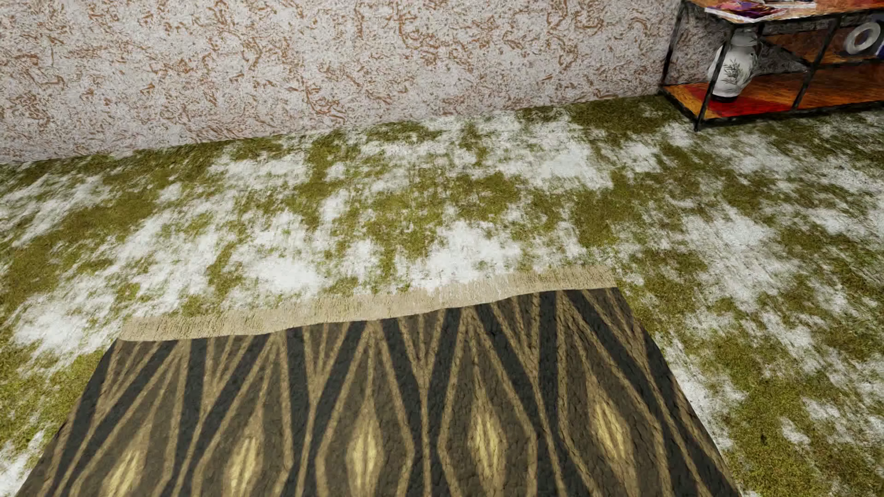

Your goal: Take a seat on the light pink chair

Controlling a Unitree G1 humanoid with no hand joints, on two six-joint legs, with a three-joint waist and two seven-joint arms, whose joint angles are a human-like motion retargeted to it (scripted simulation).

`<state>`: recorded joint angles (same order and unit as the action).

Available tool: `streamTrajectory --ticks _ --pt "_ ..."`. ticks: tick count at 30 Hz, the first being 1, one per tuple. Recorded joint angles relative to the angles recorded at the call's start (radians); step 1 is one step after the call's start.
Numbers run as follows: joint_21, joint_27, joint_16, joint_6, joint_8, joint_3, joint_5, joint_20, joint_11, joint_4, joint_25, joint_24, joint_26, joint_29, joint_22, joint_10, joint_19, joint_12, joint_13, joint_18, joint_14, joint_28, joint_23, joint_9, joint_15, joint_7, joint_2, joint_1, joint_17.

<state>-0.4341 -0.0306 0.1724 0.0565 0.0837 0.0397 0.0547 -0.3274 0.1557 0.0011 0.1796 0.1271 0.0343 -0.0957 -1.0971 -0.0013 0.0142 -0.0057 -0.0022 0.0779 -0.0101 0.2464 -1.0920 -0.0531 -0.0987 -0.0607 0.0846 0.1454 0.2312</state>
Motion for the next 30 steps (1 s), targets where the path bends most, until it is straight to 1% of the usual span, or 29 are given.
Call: streamTrajectory --ticks 1,2,3,4,5,6,7,8,9,10,11,12,14,15,17,19,21,23,25,26,28,30 --pt "-0.013 0.022 0.000 0.002 -0.001 0.003 -0.001 -0.008 0.001 -0.001 -0.025 0.026 0.008 0.007 0.016 0.001 -0.003 -0.008 -0.017 -0.003 0.001 -0.010 0.009 0.004 0.003 -0.002 -0.002 -0.001 0.030" --pt "-0.027 0.033 0.028 0.002 0.003 0.004 0.002 -0.013 0.004 0.000 -0.014 0.011 -0.004 -0.009 0.021 0.000 0.002 -0.019 -0.021 -0.002 0.003 -0.020 0.037 0.004 0.002 -0.006 -0.001 0.004 0.070" --pt "-0.038 0.009 0.061 0.000 0.005 0.003 0.005 -0.015 0.003 0.002 0.022 0.007 0.006 -0.038 0.024 0.001 0.007 -0.033 -0.026 0.004 0.001 0.011 0.060 0.001 0.002 -0.008 -0.003 0.000 0.112" --pt "-0.038 -0.012 0.095 -0.001 0.009 0.003 0.004 -0.021 0.003 0.001 0.058 0.039 0.024 -0.054 0.035 0.003 0.005 -0.045 -0.030 0.004 0.002 0.049 0.076 0.000 0.002 -0.011 -0.004 -0.002 0.149" --pt "-0.030 -0.019 0.123 -0.003 0.012 0.003 0.003 -0.033 0.001 0.000 0.074 0.059 0.032 -0.063 0.036 0.003 0.002 -0.052 -0.032 0.003 0.002 0.056 0.070 0.002 0.001 -0.013 0.004 0.003 0.176" --pt "-0.023 -0.013 0.140 -0.003 0.013 0.003 0.002 -0.032 -0.001 -0.001 0.070 0.071 0.041 -0.046 0.014 0.002 0.002 -0.058 -0.035 0.002 0.002 0.035 0.041 0.002 0.000 -0.013 0.009 0.007 0.190" --pt "-0.013 -0.001 0.149 -0.002 0.013 0.002 0.003 -0.019 0.001 -0.001 0.049 0.065 0.049 -0.014 -0.026 0.002 0.004 -0.063 -0.037 0.000 0.002 -0.008 0.002 0.000 -0.001 -0.012 0.009 0.007 0.198" --pt "0.001 0.014 0.150 -0.002 0.017 0.002 0.005 -0.001 0.000 -0.001 0.023 0.043 0.048 0.026 -0.080 0.001 0.007 -0.066 -0.036 0.001 0.002 -0.059 -0.038 -0.004 -0.003 -0.012 0.012 0.008 0.200" --pt "0.011 0.026 0.145 0.000 0.021 0.002 0.006 0.014 0.000 -0.002 0.005 0.018 0.036 0.060 -0.131 -0.002 0.008 -0.068 -0.038 0.001 0.003 -0.119 -0.076 -0.003 -0.004 -0.014 0.016 0.015 0.196" --pt "0.020 0.033 0.140 0.000 0.024 0.002 0.006 0.025 0.000 -0.002 -0.003 -0.009 0.025 0.090 -0.171 0.000 0.007 -0.066 -0.035 0.000 0.003 -0.166 -0.101 -0.006 -0.006 -0.015 0.018 0.015 0.193" --pt "0.025 0.037 0.138 0.000 0.025 0.003 0.006 0.036 0.000 -0.004 -0.003 -0.030 0.018 0.097 -0.196 0.006 0.006 -0.065 -0.030 -0.001 0.004 -0.187 -0.112 -0.008 -0.007 -0.013 0.021 0.011 0.190" --pt "0.028 0.034 0.137 0.001 0.024 0.003 0.007 0.036 0.000 -0.004 0.001 -0.030 0.017 0.092 -0.199 0.004 0.006 -0.058 -0.023 0.000 0.003 -0.186 -0.109 -0.010 -0.008 -0.012 0.021 0.011 0.189" --pt "0.027 0.022 0.140 0.002 0.025 0.003 0.007 0.028 0.000 -0.003 0.017 -0.004 0.029 0.067 -0.165 0.002 0.006 -0.038 -0.004 0.001 0.003 -0.146 -0.077 -0.013 -0.010 -0.013 0.023 0.014 0.181" --pt "0.024 0.013 0.137 0.002 0.025 0.003 0.006 0.025 -0.001 -0.003 0.024 0.011 0.039 0.055 -0.141 -0.005 0.005 -0.026 0.003 0.001 0.002 -0.127 -0.059 -0.013 -0.009 -0.013 0.023 0.020 0.172" --pt "0.015 0.007 0.119 0.002 0.022 0.002 0.005 0.019 0.000 -0.002 0.038 0.024 0.046 0.046 -0.106 -0.003 0.005 -0.010 0.009 0.003 0.001 -0.106 -0.036 -0.012 -0.008 -0.012 0.020 0.015 0.142" --pt "-0.001 0.008 0.093 0.003 0.021 0.002 0.003 0.015 0.000 0.000 0.040 0.020 0.046 0.037 -0.090 -0.001 0.003 -0.005 0.005 0.004 -0.002 -0.089 -0.026 -0.006 -0.006 -0.013 0.019 0.013 0.106" --pt "-0.028 0.017 0.069 0.003 0.019 0.001 0.002 0.002 -0.001 0.000 0.030 0.011 0.030 0.022 -0.077 0.009 0.001 -0.013 -0.009 0.001 -0.003 -0.080 -0.016 0.011 0.000 -0.011 0.017 0.006 0.073" --pt "-0.046 0.018 0.058 0.001 0.016 0.000 -0.003 -0.015 -0.002 0.001 0.028 -0.016 0.010 -0.006 -0.059 0.035 -0.008 -0.027 -0.022 -0.002 -0.002 -0.055 0.015 0.032 0.008 -0.005 0.015 -0.012 0.060" --pt "-0.069 0.026 0.059 0.001 0.018 0.000 -0.007 -0.041 0.025 0.004 0.020 -0.022 -0.004 -0.035 -0.021 0.067 -0.012 -0.053 -0.053 -0.003 -0.002 -0.025 0.042 0.067 0.007 -0.004 0.002 -0.029 0.070" --pt "-0.092 0.026 0.060 0.002 0.012 -0.003 -0.005 -0.057 0.054 0.004 0.025 -0.013 -0.012 -0.065 0.005 0.084 -0.014 -0.073 -0.080 -0.006 -0.004 -0.017 0.058 0.089 0.003 -0.005 -0.020 -0.043 0.081" --pt "-0.139 0.011 0.067 0.000 0.002 -0.007 -0.008 -0.103 0.112 0.008 0.049 0.004 -0.017 -0.117 0.039 0.160 -0.022 -0.116 -0.126 -0.010 0.008 -0.006 0.096 0.124 -0.003 0.002 -0.067 -0.102 0.103" --pt "-0.186 0.004 0.082 -0.001 -0.011 -0.008 -0.006 -0.159 0.180 0.019 0.071 0.024 -0.012 -0.134 0.084 0.268 -0.022 -0.173 -0.179 -0.002 0.027 -0.004 0.135 0.178 -0.011 0.010 -0.124 -0.186 0.120"
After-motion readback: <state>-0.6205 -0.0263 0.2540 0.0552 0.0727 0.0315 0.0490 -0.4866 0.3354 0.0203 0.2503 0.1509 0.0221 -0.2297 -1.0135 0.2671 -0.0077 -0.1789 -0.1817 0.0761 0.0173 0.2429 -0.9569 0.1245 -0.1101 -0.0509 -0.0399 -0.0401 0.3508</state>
